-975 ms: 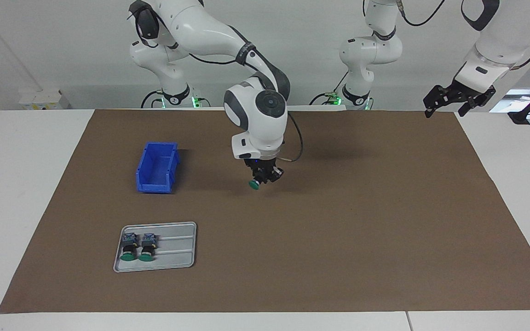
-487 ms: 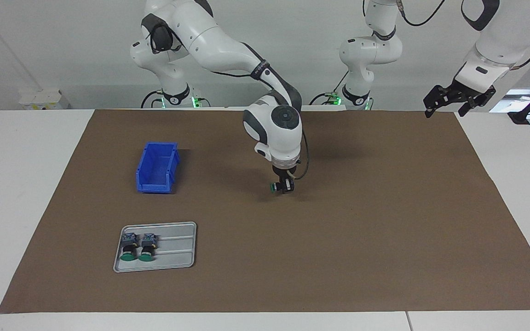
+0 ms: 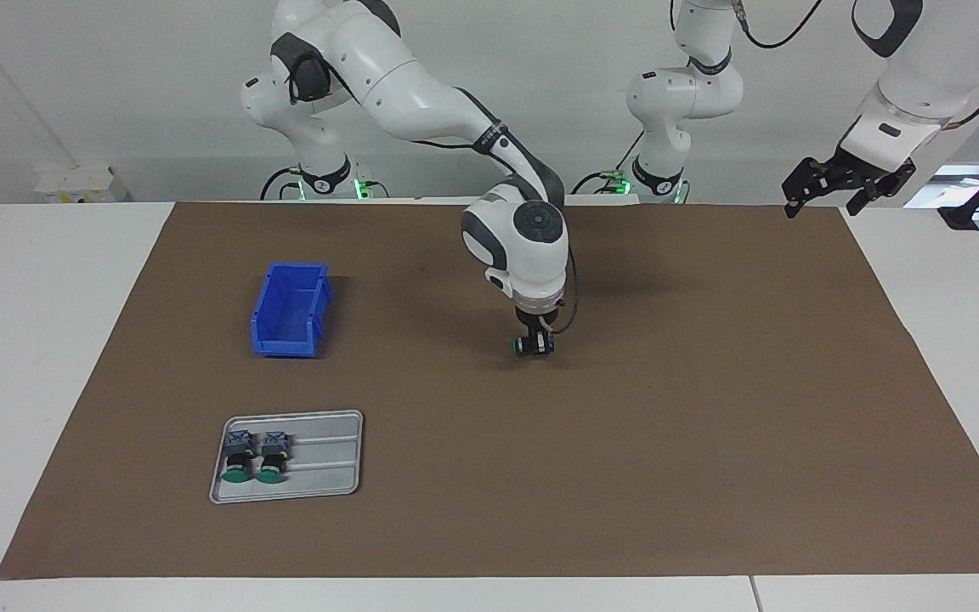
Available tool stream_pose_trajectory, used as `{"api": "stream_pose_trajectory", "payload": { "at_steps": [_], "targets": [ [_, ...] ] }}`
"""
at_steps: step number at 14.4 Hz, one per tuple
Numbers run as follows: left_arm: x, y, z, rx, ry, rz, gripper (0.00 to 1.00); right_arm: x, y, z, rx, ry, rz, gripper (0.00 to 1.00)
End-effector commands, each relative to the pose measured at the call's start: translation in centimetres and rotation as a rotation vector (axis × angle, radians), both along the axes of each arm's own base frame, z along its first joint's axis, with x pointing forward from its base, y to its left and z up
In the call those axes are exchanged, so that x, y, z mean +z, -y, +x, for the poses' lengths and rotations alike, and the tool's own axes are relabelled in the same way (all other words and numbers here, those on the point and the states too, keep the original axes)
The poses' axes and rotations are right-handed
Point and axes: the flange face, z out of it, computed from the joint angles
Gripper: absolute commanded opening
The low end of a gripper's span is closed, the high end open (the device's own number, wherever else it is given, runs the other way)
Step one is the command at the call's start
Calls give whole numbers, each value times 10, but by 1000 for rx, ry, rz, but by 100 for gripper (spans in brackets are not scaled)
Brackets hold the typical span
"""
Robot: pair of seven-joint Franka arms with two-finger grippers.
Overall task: Place and press button with both arms
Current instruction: 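Carry the green button to the table center and set it down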
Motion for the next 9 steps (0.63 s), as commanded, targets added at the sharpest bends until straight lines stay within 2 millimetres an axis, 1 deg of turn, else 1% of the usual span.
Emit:
{"api": "stream_pose_trajectory", "payload": {
  "at_steps": [1,2,3,4,5,6,7,8,9],
  "targets": [
    [-2,-4,-7,6,12,14,100,-1,1,-2,-27,1,17,32],
    [-2,-4,-7,6,12,14,100,-1,-2,-4,-18,5,18,57],
    [-2,-4,-7,5,12,14,100,3,-5,-6,-7,3,10,79],
    [-3,-4,-7,6,14,14,100,9,-4,-5,1,5,3,94],
    [-2,-4,-6,6,19,14,100,20,-1,1,8,11,4,97],
    [-2,-4,-6,6,19,14,100,40,3,8,17,21,8,97],
    [-2,-4,-6,6,19,14,100,62,15,16,37,33,7,97],
    [-2,-6,-7,9,16,14,100,83,31,24,83,53,9,97],
    [-2,-6,-6,12,17,14,100,108,61,37,137,69,3,97]
  ]
}}
